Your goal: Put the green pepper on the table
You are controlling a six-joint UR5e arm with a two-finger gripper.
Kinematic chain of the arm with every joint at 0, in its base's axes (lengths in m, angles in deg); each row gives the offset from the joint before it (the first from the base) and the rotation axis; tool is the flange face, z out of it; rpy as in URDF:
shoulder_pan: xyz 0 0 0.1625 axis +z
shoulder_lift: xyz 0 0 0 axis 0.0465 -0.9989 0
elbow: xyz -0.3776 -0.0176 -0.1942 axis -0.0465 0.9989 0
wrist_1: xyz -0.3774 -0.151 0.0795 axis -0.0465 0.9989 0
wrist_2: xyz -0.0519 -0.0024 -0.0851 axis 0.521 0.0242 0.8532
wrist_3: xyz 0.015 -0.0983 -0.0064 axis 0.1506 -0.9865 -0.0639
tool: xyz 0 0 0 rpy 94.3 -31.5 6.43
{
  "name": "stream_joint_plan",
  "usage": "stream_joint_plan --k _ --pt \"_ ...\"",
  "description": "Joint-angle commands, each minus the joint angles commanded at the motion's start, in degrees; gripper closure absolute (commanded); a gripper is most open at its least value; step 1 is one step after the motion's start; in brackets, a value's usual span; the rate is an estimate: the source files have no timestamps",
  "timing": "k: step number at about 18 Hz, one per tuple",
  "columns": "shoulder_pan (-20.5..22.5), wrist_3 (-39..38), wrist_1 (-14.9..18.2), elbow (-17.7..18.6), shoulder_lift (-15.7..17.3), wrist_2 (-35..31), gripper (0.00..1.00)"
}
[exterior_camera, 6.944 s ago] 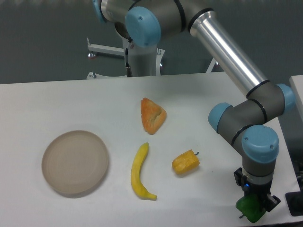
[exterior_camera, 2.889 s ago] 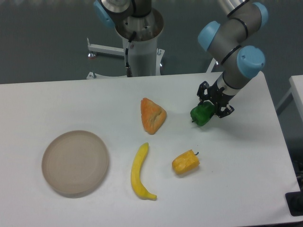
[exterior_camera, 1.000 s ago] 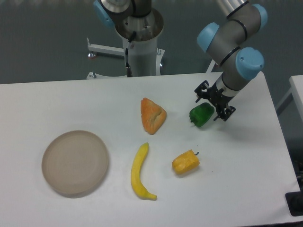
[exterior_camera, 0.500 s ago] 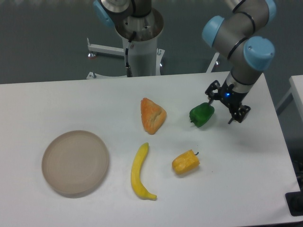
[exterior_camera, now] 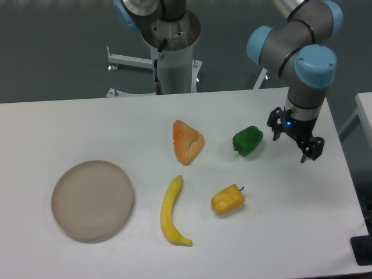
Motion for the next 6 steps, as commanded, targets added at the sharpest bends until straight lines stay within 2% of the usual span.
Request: stream_joint_plan --k 6 --pt "-0.1 -0.4 0.1 -1.1 -0.4 -0.1 0.0"
